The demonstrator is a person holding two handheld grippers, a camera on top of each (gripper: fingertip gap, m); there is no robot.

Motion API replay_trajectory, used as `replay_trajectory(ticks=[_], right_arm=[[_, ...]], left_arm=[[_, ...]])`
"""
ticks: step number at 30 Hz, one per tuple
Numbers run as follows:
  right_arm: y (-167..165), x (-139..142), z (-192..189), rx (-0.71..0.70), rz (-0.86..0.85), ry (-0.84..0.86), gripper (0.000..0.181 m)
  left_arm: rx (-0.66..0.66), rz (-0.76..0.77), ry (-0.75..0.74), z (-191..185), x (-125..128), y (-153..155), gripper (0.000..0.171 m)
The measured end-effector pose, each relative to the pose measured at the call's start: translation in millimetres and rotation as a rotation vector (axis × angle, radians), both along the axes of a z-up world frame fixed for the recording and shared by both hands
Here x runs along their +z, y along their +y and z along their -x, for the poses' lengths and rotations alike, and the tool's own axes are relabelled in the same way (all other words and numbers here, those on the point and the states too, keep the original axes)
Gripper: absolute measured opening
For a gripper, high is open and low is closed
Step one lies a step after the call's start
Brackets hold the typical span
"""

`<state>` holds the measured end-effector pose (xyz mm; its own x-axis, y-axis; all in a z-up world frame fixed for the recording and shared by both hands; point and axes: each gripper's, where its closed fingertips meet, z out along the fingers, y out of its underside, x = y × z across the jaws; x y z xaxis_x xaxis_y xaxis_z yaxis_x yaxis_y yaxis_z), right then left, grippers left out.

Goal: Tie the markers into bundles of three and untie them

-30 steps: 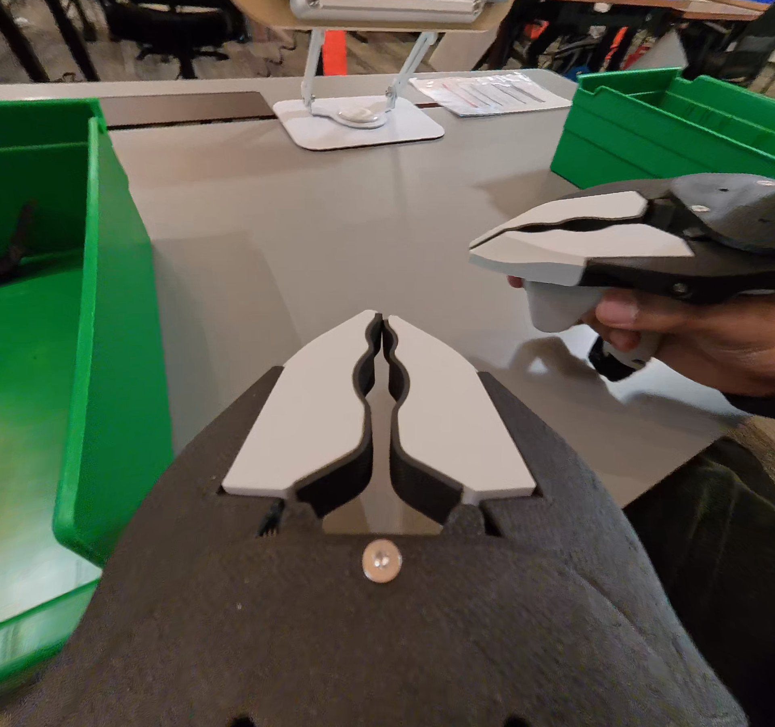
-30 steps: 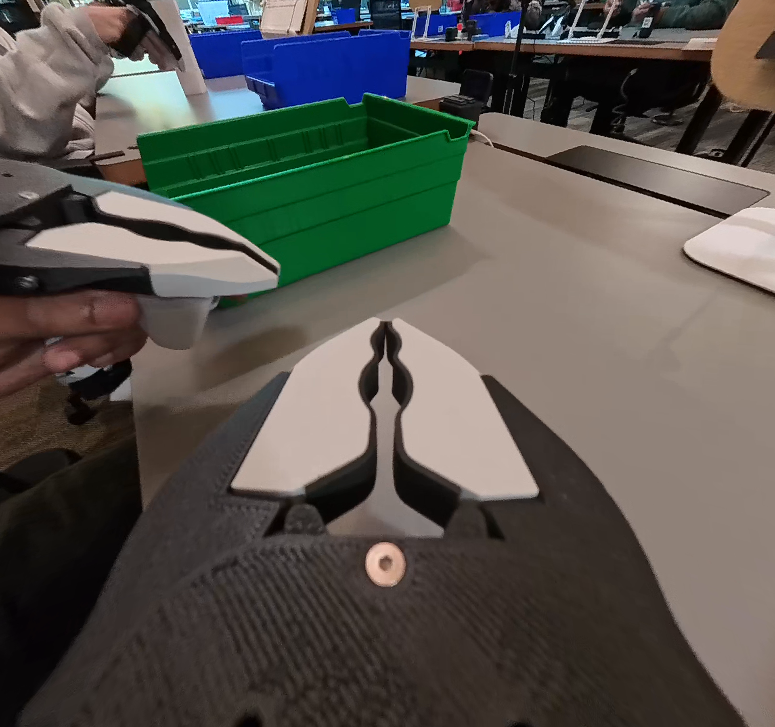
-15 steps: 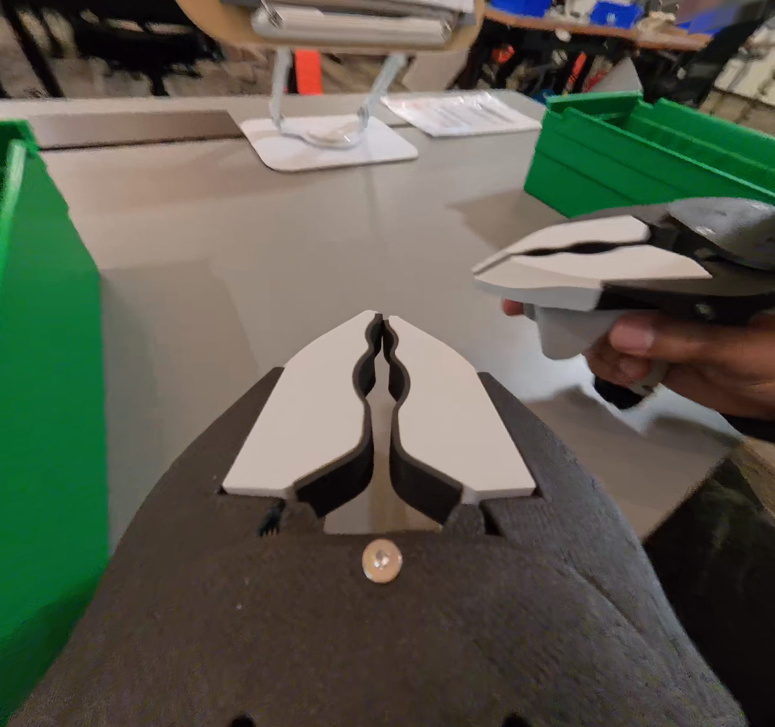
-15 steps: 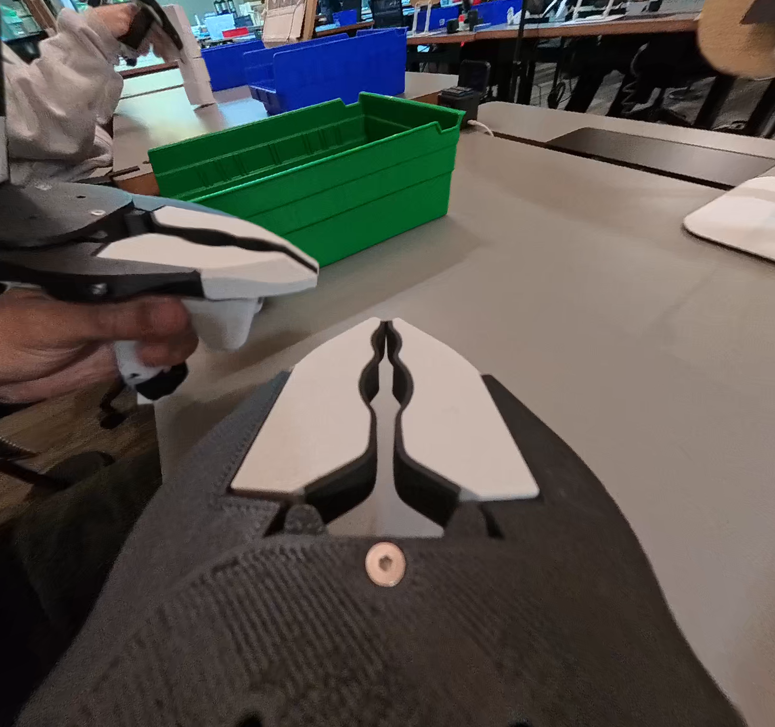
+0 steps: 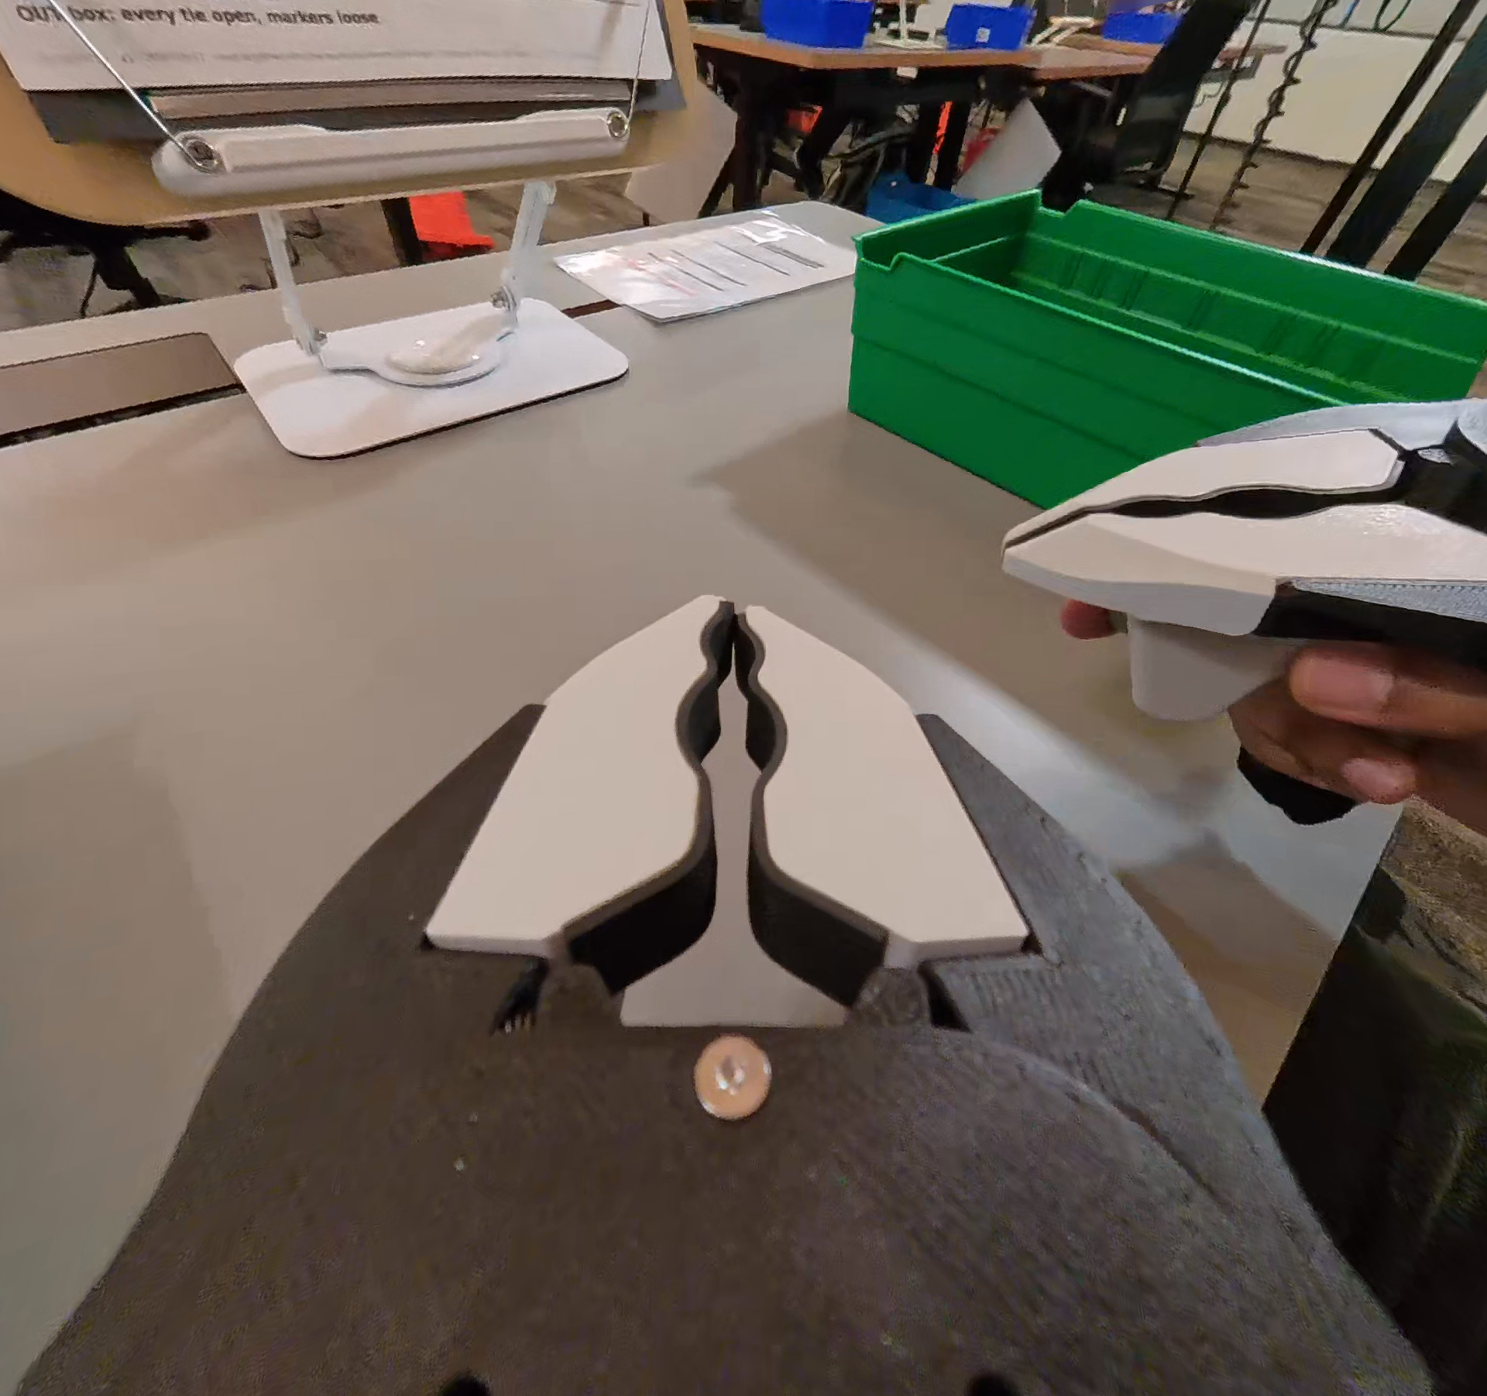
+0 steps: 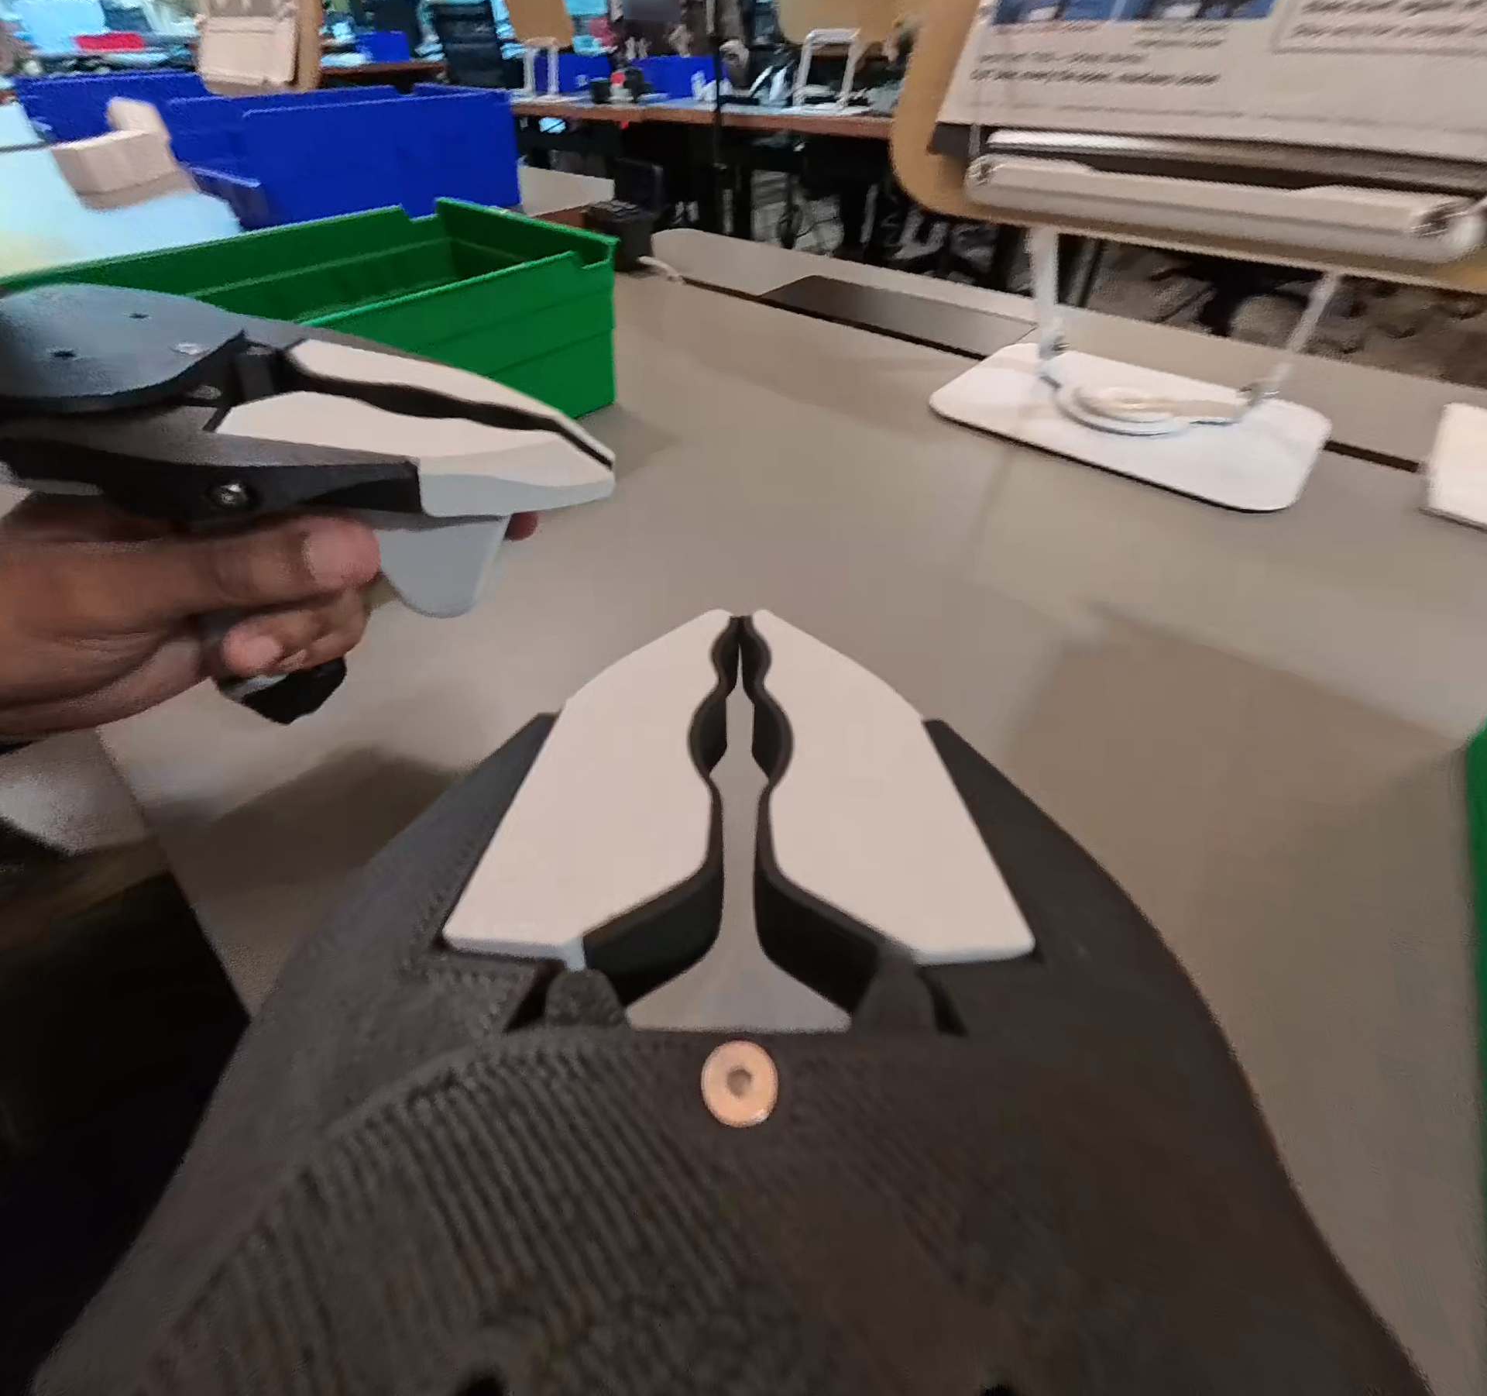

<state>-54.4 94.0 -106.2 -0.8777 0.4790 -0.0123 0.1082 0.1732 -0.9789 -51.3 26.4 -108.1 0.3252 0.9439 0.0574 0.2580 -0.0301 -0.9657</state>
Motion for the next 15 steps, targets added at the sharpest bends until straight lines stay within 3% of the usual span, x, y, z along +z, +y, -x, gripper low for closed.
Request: replay_trajectory(ticks=[4, 7, 15], right_arm=[[13.5, 1.9, 7.6, -0.086, 0.008, 0.059, 0.0], [15.9, 2.6, 8.0, -0.133, 0.012, 0.089, 0.0], [7.6, -8.0, 10.6, -0.194, 0.014, 0.027, 0.0]], left_arm=[[0.051, 0.044, 0.062, 3.7, 4.4, -2.3, 0.0], [0.133, 0.089, 0.21, -0.6, 16.2, -11.7, 0.0], [0.055, 0.072, 0.132, -7.4, -1.2, -5.5, 0.007]])
